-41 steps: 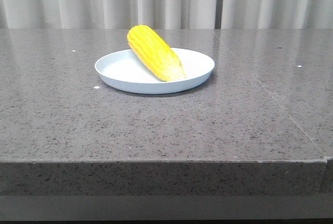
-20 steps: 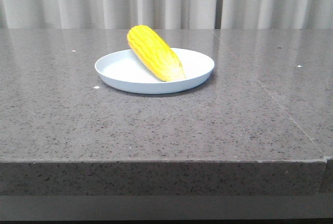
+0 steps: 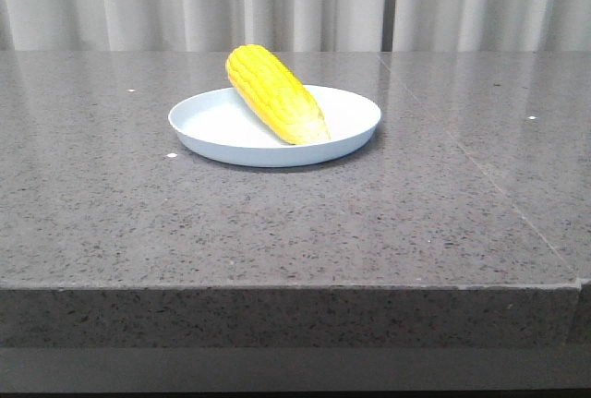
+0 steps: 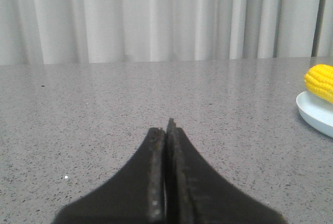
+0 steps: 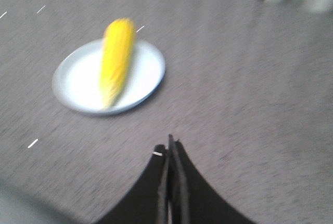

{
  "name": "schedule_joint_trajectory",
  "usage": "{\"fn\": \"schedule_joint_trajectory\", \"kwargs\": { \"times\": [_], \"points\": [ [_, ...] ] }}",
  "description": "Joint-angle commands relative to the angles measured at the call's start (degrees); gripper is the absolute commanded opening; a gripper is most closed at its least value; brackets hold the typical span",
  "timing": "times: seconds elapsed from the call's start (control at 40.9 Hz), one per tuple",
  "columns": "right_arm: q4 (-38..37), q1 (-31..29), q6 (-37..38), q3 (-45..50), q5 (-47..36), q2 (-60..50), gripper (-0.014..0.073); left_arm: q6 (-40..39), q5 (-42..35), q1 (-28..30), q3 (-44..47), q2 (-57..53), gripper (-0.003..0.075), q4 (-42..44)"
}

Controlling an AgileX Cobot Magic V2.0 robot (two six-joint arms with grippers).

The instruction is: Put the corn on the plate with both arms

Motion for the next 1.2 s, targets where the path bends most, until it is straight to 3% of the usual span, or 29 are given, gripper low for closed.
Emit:
{"fn": "schedule_joint_trajectory", "kwargs": {
  "times": [0.0,0.195,0.513,0.659,1.001,1.172],
  "points": [
    [-0.26,-6.29,0.04,5.99,-15.45,-5.47,-0.0087,0.05,-4.65,-0.44,1.34,-0.98,-0.002,-0.04],
    [-0.26,-15.24,0.04,21.81,-31.59,-15.82,-0.0087,0.05,-4.65,-0.44,1.34,-0.98,-0.002,-0.04],
    [-0.26,-18.1,0.04,40.18,-43.73,-26.51,-0.0087,0.05,-4.65,-0.44,1.34,-0.98,-0.002,-0.04],
    [-0.26,-18.33,0.04,44.56,-47.83,-27.39,-0.0087,0.05,-4.65,-0.44,1.34,-0.98,-0.002,-0.04],
    [-0.14,-18.33,0.09,44.43,-47.11,-27.39,-0.0087,0.05,-4.65,-0.44,1.34,-0.86,-0.002,-0.04],
    [-2.73,-18.33,5.31,44.43,-48.1,-27.39,-0.0087,0.05,-4.65,-0.44,1.34,-0.86,-0.002,-0.04]
  ]
}}
